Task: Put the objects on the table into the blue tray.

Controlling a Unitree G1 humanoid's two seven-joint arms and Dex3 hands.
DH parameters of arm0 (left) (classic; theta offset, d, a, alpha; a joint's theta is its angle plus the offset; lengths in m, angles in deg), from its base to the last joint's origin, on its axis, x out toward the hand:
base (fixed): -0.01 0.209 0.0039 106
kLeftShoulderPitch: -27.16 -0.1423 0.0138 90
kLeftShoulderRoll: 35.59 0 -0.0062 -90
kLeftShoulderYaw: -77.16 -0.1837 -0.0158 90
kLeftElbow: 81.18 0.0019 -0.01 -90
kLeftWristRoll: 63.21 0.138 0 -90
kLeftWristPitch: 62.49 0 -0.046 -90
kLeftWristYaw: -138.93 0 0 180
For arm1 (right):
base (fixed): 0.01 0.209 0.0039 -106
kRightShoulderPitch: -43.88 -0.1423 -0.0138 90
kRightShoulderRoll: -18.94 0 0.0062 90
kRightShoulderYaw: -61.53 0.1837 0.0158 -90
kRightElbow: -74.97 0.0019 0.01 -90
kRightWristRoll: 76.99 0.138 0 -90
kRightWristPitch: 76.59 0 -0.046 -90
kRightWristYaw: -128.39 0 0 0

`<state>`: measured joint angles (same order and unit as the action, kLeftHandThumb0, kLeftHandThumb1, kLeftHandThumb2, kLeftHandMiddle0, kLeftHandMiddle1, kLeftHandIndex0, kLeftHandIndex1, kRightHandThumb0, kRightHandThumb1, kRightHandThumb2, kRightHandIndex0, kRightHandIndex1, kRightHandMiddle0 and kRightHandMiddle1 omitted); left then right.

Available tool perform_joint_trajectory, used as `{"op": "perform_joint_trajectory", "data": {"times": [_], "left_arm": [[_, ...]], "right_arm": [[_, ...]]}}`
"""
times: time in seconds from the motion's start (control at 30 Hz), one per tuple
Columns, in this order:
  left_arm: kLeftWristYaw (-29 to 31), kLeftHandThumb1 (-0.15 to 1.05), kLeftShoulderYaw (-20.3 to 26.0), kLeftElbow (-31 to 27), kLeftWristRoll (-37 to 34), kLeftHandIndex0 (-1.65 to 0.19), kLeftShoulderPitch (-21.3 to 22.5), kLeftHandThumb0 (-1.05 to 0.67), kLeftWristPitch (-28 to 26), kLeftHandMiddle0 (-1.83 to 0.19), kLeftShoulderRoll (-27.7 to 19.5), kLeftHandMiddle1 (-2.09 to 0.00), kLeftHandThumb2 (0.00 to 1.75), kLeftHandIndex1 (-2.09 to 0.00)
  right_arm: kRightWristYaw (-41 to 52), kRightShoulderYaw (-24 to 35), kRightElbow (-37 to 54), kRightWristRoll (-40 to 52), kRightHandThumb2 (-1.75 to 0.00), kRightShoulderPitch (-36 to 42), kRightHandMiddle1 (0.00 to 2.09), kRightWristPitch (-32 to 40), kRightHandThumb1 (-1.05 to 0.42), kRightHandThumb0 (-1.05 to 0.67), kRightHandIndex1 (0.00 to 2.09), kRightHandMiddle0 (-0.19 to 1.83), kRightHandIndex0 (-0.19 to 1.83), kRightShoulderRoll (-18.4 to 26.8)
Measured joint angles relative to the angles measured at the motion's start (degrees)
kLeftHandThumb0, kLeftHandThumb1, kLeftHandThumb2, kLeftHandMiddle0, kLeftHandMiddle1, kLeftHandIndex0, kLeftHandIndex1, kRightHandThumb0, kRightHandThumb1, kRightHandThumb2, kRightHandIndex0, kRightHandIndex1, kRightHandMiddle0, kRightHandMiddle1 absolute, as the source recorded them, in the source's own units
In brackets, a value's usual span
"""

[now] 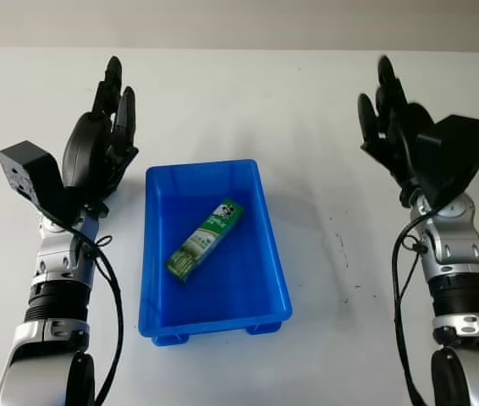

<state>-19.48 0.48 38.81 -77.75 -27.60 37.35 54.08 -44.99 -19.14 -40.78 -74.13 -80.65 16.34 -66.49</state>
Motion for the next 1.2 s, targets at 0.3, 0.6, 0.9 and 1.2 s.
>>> {"op": "perform_joint_trajectory", "data": {"times": [0.3,0.6,0.9,1.2], "left_arm": [[0.4,1.05,0.0,0.0,0.0,0.19,0.0,-0.76,0.0,0.19,-0.1,0.0,0.6,0.0],[0.6,1.05,0.4,-6.8,-0.6,0.19,-1.8,-0.79,-0.6,0.19,-1.0,0.0,0.5,0.0],[-9.4,1.05,1.4,-35.3,13.3,0.19,-3.0,-0.76,-20.8,0.19,-14.5,0.0,0.29,0.0],[-4.7,1.01,-1.6,-47.0,23.5,0.16,-6.7,-0.8,-42.9,0.19,-23.9,-0.04,0.06,-0.04]], "right_arm": [[-1.5,0.2,-1.8,1.1,-0.7,0.3,0.0,0.2,-1.05,-0.76,0.0,-0.19,-0.19,-3.4],[-0.2,0.3,-1.4,1.7,-0.71,0.3,0.0,0.2,-1.05,-0.74,0.0,-0.19,-0.19,-3.4],[2.6,0.4,-1.0,2.0,-0.75,0.8,0.0,-1.1,-1.05,-0.73,0.0,-0.19,-0.19,-2.8],[3.1,0.0,-1.2,1.7,-0.75,0.8,0.0,-1.3,-1.05,-0.72,0.0,-0.19,-0.19,-2.8]]}}
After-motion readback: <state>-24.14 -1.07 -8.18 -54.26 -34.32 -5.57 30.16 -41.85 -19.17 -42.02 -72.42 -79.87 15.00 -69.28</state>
